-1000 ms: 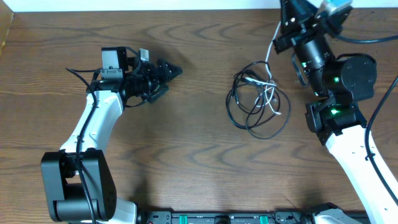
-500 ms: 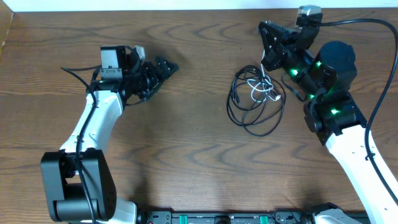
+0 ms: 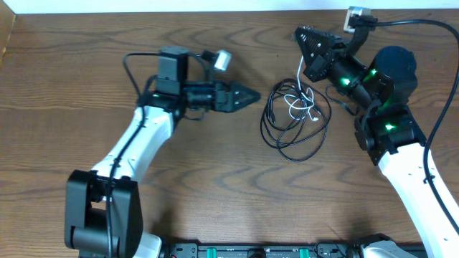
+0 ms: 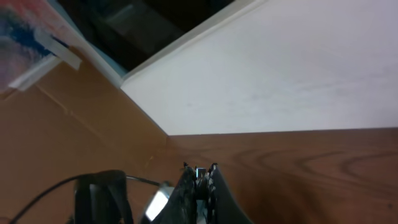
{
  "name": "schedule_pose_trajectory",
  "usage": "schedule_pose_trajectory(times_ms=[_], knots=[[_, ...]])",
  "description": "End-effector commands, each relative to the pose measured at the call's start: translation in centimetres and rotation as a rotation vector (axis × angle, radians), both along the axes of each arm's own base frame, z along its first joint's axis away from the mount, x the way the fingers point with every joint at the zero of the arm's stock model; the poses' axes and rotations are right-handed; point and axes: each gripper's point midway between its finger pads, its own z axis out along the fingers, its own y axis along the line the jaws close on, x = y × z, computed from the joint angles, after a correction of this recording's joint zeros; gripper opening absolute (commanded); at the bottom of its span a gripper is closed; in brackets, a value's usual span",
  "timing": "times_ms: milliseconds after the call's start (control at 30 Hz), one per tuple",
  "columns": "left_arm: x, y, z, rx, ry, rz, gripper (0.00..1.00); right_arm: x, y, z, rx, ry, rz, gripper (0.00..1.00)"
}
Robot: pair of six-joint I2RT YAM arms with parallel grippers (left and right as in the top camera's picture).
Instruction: Untangle cables
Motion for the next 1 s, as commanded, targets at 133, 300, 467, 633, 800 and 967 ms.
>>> schedule_pose_trajectory(times_ms=[133,300,467,633,800,967], knots=[[0.2,-3.1,0.6,-0.065,0.663,0.214,0.98,-2.3,1.9,3.6,0.045,-0.136,0.169,0.01],[-0.3,-3.9,0.5,-0.096,1.018,0.309,0.98,-3.4,2.6,4.7,0.048,-0.195,0.234,0.01],[-0.3,-4.0,0.5,-0.104,1.093,0.329,0.98,-3.9,2.9,4.6,0.044,-0.193,0.27,0.01],[-0.6,-4.2,0.5,-0.101,1.105,0.325,0.97,-4.0,3.1,4.6,0.045,-0.197,0.276,0.01],[0.5,-4.0,-0.1,-0.104,1.089,0.403,0.67,-4.6,3.9,5.0,0.05,-0.217,0.3,0.01],[1.6,-3.6,-0.7,-0.107,1.064,0.48,0.47,-5.3,4.9,5.1,0.053,-0.222,0.333,0.01]])
